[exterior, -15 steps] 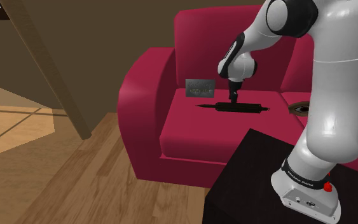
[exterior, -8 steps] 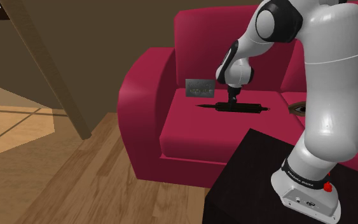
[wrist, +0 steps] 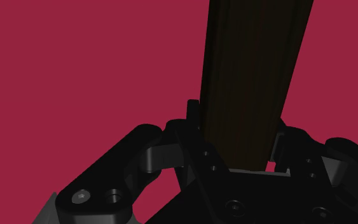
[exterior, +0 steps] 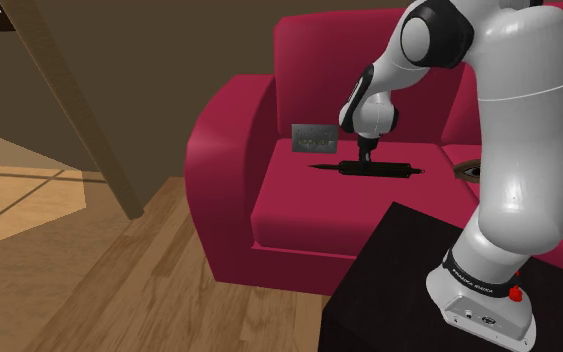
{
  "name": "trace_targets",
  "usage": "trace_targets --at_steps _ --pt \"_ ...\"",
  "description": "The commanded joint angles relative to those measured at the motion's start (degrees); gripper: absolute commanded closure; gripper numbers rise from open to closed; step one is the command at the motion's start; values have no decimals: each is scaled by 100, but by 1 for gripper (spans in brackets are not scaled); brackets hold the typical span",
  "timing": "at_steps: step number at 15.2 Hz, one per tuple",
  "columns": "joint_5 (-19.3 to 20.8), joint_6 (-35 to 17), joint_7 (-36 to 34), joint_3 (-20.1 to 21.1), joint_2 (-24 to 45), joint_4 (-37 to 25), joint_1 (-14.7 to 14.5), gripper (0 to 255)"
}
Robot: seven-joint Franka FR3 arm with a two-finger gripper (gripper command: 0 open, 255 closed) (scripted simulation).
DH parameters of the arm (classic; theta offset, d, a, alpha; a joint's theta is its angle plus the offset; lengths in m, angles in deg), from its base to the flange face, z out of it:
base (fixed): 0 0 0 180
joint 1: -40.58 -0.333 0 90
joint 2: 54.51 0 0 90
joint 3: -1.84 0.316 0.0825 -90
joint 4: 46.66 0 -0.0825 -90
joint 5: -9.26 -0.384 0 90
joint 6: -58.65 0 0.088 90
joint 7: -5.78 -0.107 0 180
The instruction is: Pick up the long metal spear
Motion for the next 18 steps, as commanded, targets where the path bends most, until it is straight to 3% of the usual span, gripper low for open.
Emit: trace_targets --at_steps 1,3,18 --pt "-1 -1 1 1 2 3 1 255" --pt "0 0 3 0 2 3 2 255" --pt "1132 826 -799 -745 -1080 73 -563 255"
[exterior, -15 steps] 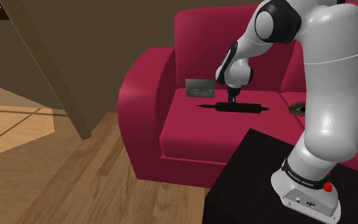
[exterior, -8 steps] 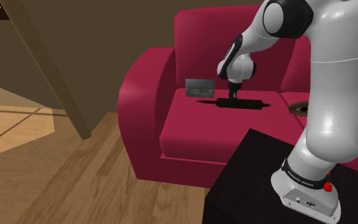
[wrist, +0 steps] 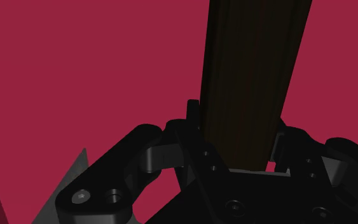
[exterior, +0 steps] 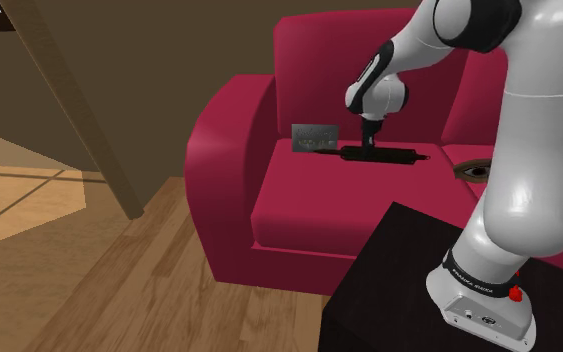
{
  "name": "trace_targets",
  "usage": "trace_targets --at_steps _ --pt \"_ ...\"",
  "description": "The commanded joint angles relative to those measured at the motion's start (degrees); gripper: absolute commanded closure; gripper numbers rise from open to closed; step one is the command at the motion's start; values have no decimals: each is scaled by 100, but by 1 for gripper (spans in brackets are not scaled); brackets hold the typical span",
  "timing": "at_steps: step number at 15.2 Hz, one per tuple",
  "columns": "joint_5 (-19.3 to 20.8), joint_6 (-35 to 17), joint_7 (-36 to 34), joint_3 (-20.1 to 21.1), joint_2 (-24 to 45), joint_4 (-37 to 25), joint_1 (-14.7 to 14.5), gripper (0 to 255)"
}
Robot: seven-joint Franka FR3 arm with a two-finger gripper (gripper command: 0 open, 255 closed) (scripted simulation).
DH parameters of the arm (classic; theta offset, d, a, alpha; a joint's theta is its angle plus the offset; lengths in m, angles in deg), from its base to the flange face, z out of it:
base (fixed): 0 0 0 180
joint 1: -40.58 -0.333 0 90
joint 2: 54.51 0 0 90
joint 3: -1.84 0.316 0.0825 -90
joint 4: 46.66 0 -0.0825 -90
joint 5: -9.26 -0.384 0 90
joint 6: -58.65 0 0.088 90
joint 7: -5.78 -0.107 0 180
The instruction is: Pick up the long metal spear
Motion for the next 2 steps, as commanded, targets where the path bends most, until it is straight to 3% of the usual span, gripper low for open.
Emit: trace_targets --at_steps 1,2 --pt "94 91 -67 -47 -75 -34 -31 255" --pt "95 90 -67 -47 -75 -33 -31 255"
